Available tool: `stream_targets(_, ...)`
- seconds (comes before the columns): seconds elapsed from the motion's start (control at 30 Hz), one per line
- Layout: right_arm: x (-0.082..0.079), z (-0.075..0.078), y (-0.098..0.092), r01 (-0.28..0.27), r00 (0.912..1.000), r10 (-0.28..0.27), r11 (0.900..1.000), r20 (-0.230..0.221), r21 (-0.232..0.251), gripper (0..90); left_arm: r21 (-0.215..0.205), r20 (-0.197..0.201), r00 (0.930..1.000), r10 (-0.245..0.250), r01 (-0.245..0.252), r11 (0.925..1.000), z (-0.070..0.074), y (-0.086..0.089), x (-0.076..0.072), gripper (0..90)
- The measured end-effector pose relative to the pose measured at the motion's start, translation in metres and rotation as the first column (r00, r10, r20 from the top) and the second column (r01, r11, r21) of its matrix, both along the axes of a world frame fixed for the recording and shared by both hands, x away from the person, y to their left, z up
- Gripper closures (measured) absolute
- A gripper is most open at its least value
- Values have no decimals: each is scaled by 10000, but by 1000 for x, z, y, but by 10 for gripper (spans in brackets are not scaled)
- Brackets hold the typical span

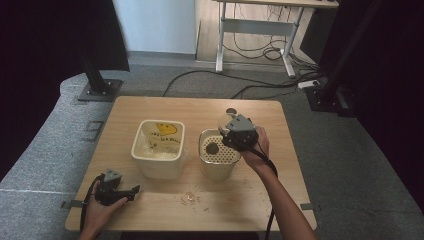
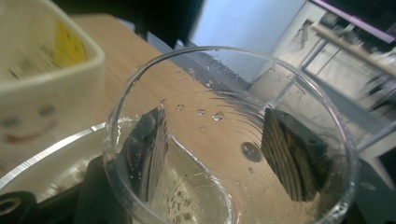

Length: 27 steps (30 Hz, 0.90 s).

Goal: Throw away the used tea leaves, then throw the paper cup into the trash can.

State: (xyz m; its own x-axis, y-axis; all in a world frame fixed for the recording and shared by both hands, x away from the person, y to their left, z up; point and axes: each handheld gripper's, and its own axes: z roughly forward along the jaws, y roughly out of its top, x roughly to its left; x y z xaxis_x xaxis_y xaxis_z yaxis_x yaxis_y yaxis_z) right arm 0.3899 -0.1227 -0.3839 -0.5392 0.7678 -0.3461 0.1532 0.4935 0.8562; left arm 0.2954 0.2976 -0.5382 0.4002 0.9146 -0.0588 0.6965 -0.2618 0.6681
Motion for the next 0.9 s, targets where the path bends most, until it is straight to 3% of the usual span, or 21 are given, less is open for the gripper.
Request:
stream_targets(0.07, 2, -1, -7, -51, 9991, 95, 9943, -410, 1062, 407, -6, -2, 10000, 0, 0, 10000, 0, 0, 0, 148)
stream_targets(0.1, 2, -1, -7, -51, 9991, 95, 9943, -410, 1062, 407, -6, -2, 10000, 0, 0, 10000, 0, 0, 0, 148)
stream_targets(0.17, 4, -1, -12, 33, 9969, 119, 9814, -781, 1918, 407, -14, -8, 10000, 7, -7, 10000, 0, 0, 0, 149)
stream_targets(0.23, 5, -2, -13, 235, 9959, -40, 9761, -902, 2160, 407, -3, -40, 10000, 36, -36, 10000, -1, 0, 0, 149)
stream_targets(0.47, 4, 2, -13, 99, 9955, 139, 9680, -933, 2507, 407, -43, -47, 10000, 63, -63, 10000, -1, 1, 0, 149)
stream_targets(0.6, 3, 11, -9, -16, 9969, 222, 9652, -757, 2614, 407, -5, -89, 10000, 42, -42, 10000, -1, 1, 1, 149)
stream_targets(0.63, 4, 18, -6, -104, 9968, 327, 9583, -735, 2856, 407, 7, -91, 9999, 43, -43, 10000, -1, 1, 1, 149)
stream_targets(0.67, 4, 18, -6, -104, 9968, 327, 9583, -735, 2856, 407, 7, -91, 9999, 43, -43, 10000, -1, 1, 1, 149)
stream_targets(0.9, 8, 29, 24, -657, 9930, 918, 9517, -738, 2998, 407, -76, -44, 10000, 43, -43, 10000, 0, 1, -1, 149)
